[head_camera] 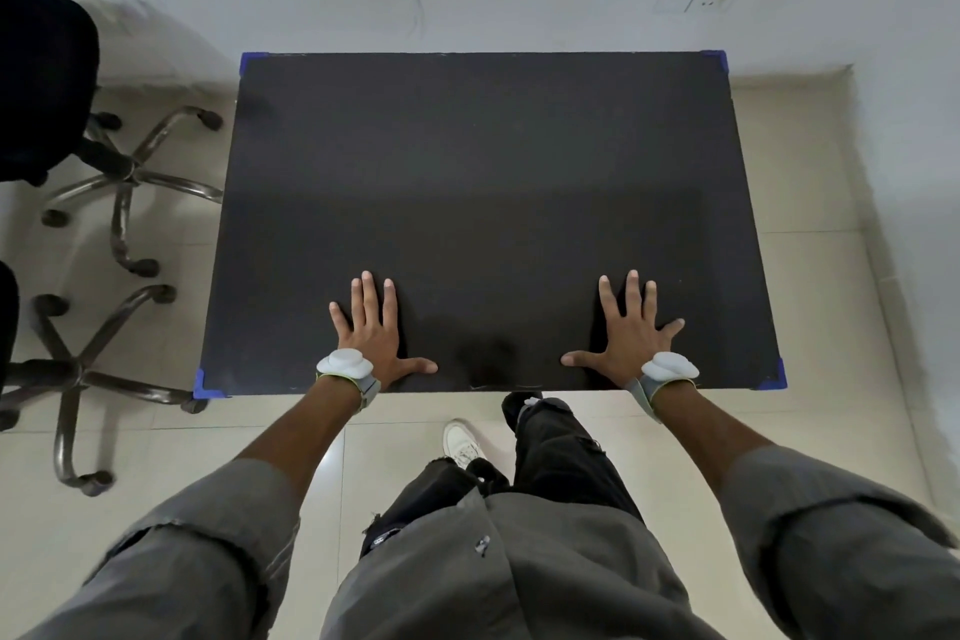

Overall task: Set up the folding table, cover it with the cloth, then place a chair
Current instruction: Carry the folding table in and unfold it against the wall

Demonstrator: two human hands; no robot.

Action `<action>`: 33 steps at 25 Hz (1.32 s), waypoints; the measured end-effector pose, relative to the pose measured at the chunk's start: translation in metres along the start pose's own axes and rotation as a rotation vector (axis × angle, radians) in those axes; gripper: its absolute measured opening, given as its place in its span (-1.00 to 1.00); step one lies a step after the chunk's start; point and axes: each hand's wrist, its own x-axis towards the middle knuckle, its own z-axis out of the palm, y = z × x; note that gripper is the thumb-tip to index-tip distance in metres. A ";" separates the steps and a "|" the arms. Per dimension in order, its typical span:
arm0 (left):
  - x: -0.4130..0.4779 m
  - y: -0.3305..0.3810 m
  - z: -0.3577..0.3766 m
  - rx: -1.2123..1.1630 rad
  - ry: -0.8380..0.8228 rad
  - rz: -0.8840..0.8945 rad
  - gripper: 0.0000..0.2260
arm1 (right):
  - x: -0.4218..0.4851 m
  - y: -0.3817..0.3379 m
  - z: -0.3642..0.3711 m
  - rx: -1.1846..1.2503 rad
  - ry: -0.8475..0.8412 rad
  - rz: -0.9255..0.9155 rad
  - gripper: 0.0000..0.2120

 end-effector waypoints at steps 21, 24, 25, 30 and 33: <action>0.175 0.014 -0.109 -0.026 -0.025 -0.094 0.33 | 0.181 -0.009 -0.125 0.006 0.052 -0.058 0.32; 0.183 0.011 -0.114 -0.029 -0.035 -0.094 0.34 | 0.185 -0.012 -0.129 0.022 0.049 -0.059 0.32; 0.185 0.009 -0.116 -0.030 -0.037 -0.095 0.34 | 0.186 -0.013 -0.130 0.026 0.049 -0.056 0.32; 0.187 0.008 -0.119 -0.009 -0.050 -0.089 0.33 | 0.188 -0.018 -0.134 0.014 0.036 -0.042 0.33; 0.183 0.004 -0.128 -0.020 -0.085 -0.092 0.31 | 0.182 -0.023 -0.137 0.020 0.021 -0.029 0.32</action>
